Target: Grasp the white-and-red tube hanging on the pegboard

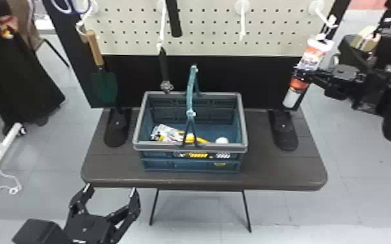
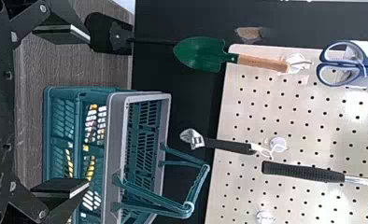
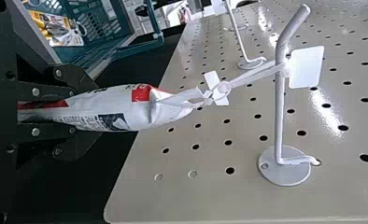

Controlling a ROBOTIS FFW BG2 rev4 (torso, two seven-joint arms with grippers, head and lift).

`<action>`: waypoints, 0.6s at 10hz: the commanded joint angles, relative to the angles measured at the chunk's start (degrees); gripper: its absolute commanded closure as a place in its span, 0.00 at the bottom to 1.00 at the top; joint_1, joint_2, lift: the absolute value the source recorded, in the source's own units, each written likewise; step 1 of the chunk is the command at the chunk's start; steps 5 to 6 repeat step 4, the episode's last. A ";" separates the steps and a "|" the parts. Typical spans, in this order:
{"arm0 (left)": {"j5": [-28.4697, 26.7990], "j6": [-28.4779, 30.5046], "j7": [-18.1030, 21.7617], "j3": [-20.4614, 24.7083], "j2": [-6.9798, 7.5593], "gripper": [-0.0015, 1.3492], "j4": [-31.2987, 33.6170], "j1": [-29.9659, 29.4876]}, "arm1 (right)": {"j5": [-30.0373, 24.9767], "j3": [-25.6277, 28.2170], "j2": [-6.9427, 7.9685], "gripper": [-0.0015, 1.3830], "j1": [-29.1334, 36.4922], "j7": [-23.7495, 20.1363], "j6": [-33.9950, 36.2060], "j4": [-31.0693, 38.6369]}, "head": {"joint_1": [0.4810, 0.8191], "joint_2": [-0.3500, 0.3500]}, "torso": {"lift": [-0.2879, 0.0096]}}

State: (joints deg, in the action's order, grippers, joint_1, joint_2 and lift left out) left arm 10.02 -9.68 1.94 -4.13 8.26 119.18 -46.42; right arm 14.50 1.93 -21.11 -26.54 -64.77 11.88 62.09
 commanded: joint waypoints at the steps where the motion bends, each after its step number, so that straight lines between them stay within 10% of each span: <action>1: 0.00 -0.08 0.00 0.00 0.00 0.16 0.00 0.00 | 0.00 0.00 0.02 0.93 0.12 0.00 -0.01 -0.14 | 1.00 0.51 | 0.63; 6: 0.00 -0.08 0.00 0.00 0.00 0.16 0.00 0.00 | 0.00 0.00 0.02 0.93 0.12 0.00 -0.01 -0.28 | 1.00 0.51 | 0.63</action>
